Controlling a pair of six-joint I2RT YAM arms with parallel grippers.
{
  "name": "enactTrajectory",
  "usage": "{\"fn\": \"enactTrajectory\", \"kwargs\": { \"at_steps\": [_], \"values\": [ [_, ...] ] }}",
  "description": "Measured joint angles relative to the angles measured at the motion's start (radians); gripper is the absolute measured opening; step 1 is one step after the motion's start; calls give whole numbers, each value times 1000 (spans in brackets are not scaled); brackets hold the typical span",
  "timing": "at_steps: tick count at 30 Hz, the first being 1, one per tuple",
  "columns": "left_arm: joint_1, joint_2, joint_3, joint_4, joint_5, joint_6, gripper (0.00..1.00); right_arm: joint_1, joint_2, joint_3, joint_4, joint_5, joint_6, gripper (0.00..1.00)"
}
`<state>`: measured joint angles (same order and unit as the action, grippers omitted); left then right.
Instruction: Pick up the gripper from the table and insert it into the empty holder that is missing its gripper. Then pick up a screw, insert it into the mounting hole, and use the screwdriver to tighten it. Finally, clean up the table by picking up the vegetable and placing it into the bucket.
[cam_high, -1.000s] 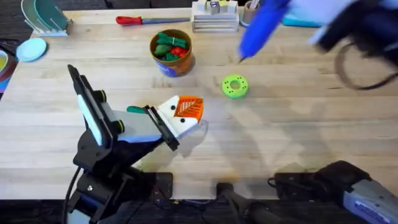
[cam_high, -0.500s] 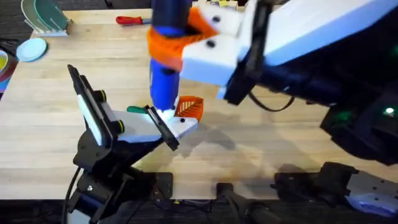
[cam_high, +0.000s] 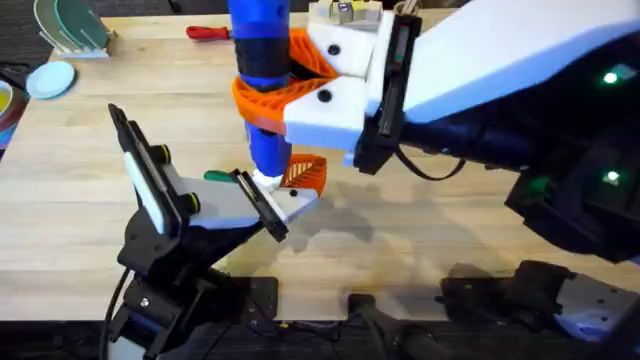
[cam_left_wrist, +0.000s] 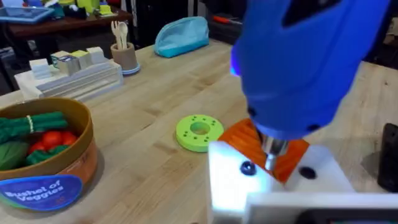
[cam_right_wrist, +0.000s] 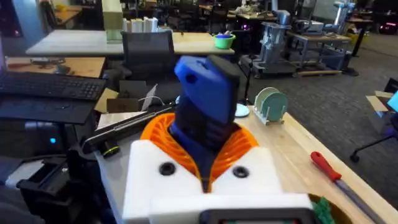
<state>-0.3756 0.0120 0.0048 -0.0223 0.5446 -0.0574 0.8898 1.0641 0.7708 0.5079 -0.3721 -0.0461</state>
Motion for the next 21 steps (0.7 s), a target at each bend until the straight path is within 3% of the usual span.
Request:
{"fn": "enactTrajectory", "kwargs": {
  "at_steps": [21],
  "values": [
    [0,0,0,-1,-3,0,5,-3,10,0,8,-4,-64,20]
  ]
}}
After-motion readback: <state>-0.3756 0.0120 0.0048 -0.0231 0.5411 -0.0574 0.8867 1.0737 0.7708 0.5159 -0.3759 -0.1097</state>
